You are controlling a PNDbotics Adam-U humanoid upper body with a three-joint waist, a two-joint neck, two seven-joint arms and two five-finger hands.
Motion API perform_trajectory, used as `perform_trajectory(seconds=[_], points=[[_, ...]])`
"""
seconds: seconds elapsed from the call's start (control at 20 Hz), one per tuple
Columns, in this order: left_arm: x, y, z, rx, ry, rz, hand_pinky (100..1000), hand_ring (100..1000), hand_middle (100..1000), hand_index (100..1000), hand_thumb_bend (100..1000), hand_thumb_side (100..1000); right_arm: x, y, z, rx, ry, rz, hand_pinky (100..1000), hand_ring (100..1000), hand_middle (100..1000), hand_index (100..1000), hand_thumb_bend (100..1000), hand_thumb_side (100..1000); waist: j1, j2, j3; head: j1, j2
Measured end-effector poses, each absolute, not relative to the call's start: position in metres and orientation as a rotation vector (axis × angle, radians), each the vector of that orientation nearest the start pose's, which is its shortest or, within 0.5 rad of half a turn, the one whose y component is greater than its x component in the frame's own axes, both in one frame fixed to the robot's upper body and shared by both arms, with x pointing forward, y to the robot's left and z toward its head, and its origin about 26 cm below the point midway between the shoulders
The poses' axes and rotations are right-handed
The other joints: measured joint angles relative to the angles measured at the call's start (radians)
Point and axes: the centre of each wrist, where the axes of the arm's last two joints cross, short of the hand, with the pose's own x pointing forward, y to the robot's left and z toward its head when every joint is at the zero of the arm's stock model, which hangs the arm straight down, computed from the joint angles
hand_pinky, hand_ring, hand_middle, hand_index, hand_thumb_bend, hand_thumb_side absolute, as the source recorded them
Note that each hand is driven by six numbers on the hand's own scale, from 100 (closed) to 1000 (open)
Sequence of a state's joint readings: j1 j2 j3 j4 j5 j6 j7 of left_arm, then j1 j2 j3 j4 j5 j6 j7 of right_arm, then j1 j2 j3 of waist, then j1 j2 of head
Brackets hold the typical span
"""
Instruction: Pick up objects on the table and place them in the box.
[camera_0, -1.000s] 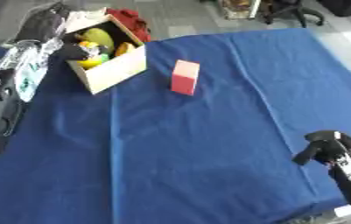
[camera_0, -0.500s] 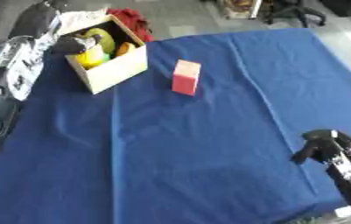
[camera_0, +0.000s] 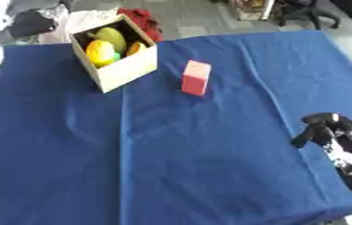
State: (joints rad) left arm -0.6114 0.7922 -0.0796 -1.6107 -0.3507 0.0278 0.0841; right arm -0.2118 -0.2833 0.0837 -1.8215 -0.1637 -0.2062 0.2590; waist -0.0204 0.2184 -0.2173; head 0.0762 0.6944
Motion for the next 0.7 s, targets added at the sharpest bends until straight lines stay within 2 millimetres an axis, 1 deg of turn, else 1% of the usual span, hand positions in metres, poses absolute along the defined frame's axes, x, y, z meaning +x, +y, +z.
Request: perform_trajectory(seconds=[0.1,0.15,0.2,0.35,0.5,0.55,0.7], points=[[0.346,0.336,0.273,1.016,-2.097,-0.803,778,743,762,923,199,560,0.319,-0.252,0.14,0.202,-2.213,0.569,584,494,467,707,100,466,0.0,0.0,0.026,-0.01,0.0],[0.337,0.335,0.271,0.991,-2.121,-0.787,765,729,751,918,137,575,0.323,-0.251,0.15,0.178,-2.247,0.584,586,497,470,713,100,468,0.0,0.0,0.04,-0.015,0.0],[0.329,0.333,0.269,0.966,-2.141,-0.769,754,713,737,911,100,580,0.328,-0.251,0.159,0.151,-2.275,0.604,587,499,473,719,100,469,0.0,0.0,0.052,-0.02,0.0],[0.312,0.328,0.26,0.881,-2.187,-0.712,735,689,710,898,100,627,0.343,-0.249,0.186,0.062,-2.336,0.673,597,514,492,756,100,458,0.0,-0.001,0.088,-0.039,-0.001],[0.303,0.321,0.248,0.784,-2.222,-0.649,725,676,695,890,100,663,0.364,-0.25,0.209,-0.05,-2.356,0.746,603,525,508,780,100,445,0.0,-0.003,0.127,-0.062,-0.001],[0.3,0.318,0.244,0.751,-2.233,-0.629,721,669,688,886,100,686,0.371,-0.25,0.216,-0.088,-2.352,0.767,610,538,528,809,100,428,0.0,-0.003,0.141,-0.071,-0.001],[0.297,0.31,0.236,0.658,-2.272,-0.579,716,658,676,882,100,703,0.396,-0.253,0.23,-0.204,-2.311,0.828,618,556,558,844,100,410,0.0,-0.003,0.185,-0.101,-0.002]])
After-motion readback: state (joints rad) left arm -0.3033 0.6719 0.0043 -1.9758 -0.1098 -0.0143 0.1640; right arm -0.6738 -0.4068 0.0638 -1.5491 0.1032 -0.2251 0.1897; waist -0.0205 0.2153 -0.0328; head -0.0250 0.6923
